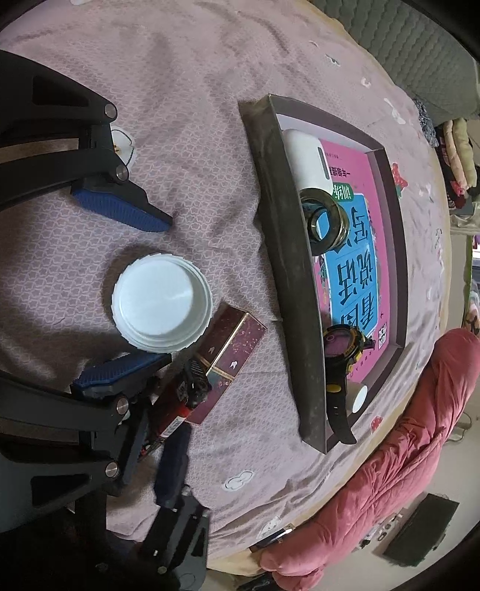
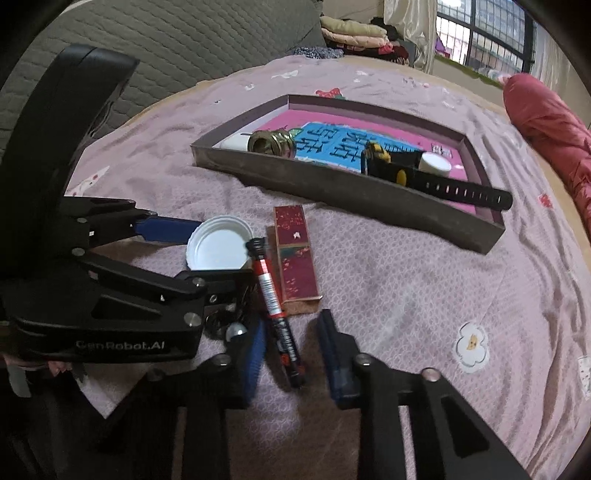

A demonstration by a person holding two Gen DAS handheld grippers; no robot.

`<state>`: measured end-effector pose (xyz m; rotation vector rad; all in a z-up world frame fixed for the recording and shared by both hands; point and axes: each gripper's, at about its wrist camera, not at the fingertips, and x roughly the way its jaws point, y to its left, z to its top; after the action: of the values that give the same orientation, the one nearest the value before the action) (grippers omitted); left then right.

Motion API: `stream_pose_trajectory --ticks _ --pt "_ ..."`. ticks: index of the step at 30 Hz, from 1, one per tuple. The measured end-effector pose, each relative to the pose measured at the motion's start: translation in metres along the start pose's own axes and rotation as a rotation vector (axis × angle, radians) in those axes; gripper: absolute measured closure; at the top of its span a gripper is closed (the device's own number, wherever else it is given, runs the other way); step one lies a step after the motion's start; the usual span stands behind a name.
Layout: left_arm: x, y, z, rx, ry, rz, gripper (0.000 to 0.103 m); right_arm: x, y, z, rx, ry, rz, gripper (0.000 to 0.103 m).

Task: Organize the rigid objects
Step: 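Close the left tool on the white cap while the right tool grasps the red marker, then lift the white cap with the left tool while the right tool lifts the red marker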

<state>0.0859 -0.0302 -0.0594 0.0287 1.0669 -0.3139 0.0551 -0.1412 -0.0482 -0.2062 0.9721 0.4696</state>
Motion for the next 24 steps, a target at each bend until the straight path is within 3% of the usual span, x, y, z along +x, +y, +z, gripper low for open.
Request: stream_pose_trajectory --ticks 3,8,15,20,24 --pt "0.0 0.0 0.0 -0.002 0.0 -0.003 0.036 0.0 -0.005 -0.003 0.036 0.007 0.045 0.087" --pt "0.001 0.0 0.0 -0.002 -0.001 0.0 0.036 -0.001 -0.012 -0.006 0.084 0.009 0.099 0.089" --pt "0.003 0.0 0.001 -0.005 -0.013 -0.001 0.036 -0.002 -0.014 -0.007 0.106 0.002 0.109 0.089" --pt "0.002 -0.002 0.001 0.007 -0.023 0.012 0.05 -0.004 -0.02 -0.006 0.135 -0.006 0.114 0.089" --pt "0.001 0.001 0.002 -0.008 -0.023 -0.002 0.051 -0.006 -0.024 -0.006 0.154 -0.014 0.114 0.091"
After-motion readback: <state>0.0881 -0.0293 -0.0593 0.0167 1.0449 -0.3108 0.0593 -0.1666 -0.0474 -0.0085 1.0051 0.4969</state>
